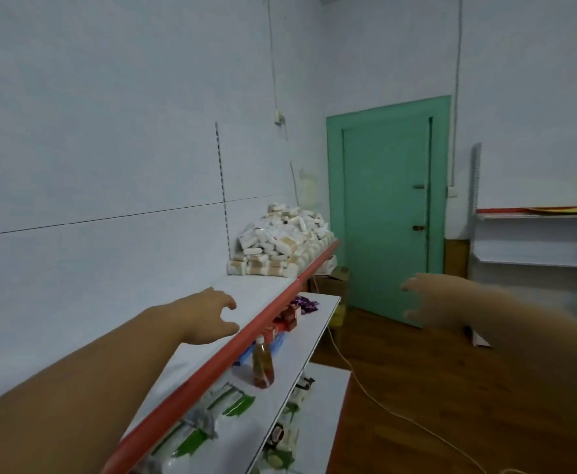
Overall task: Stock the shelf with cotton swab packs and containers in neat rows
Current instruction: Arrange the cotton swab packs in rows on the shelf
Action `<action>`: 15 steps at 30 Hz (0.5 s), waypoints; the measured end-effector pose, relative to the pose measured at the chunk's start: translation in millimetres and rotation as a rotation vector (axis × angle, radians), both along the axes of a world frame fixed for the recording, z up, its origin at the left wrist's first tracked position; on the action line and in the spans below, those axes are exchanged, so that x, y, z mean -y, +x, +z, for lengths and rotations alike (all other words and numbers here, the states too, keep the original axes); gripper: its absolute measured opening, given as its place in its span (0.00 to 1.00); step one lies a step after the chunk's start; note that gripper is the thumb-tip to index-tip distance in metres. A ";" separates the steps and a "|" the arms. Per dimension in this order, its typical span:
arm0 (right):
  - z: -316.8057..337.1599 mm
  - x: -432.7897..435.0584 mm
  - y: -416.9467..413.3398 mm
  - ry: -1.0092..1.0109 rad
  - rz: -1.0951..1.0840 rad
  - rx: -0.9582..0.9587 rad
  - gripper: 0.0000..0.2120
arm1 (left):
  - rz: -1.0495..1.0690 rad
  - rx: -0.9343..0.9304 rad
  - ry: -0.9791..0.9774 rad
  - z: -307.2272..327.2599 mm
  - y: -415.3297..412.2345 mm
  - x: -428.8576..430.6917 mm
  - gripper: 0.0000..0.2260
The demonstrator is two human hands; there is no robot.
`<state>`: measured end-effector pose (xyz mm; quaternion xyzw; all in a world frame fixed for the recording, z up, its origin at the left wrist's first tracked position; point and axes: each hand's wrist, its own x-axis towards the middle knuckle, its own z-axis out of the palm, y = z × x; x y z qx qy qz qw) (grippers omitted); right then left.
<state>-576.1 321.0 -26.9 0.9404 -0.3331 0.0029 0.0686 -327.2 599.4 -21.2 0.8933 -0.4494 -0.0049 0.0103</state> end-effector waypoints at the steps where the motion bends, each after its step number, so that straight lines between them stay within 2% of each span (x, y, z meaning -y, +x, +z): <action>1: -10.0 11.5 6.2 0.005 -0.003 -0.008 0.32 | -0.007 -0.004 0.002 0.1 7.9 15.1 0.25; 6: -33.4 67.0 64.7 -0.009 0.005 -0.050 0.34 | -0.029 0.002 -0.099 1.4 77.2 82.7 0.24; 15: -11.7 165.3 190.6 0.006 0.041 0.086 0.33 | -0.060 -0.075 -0.148 -13.3 213.2 208.7 0.28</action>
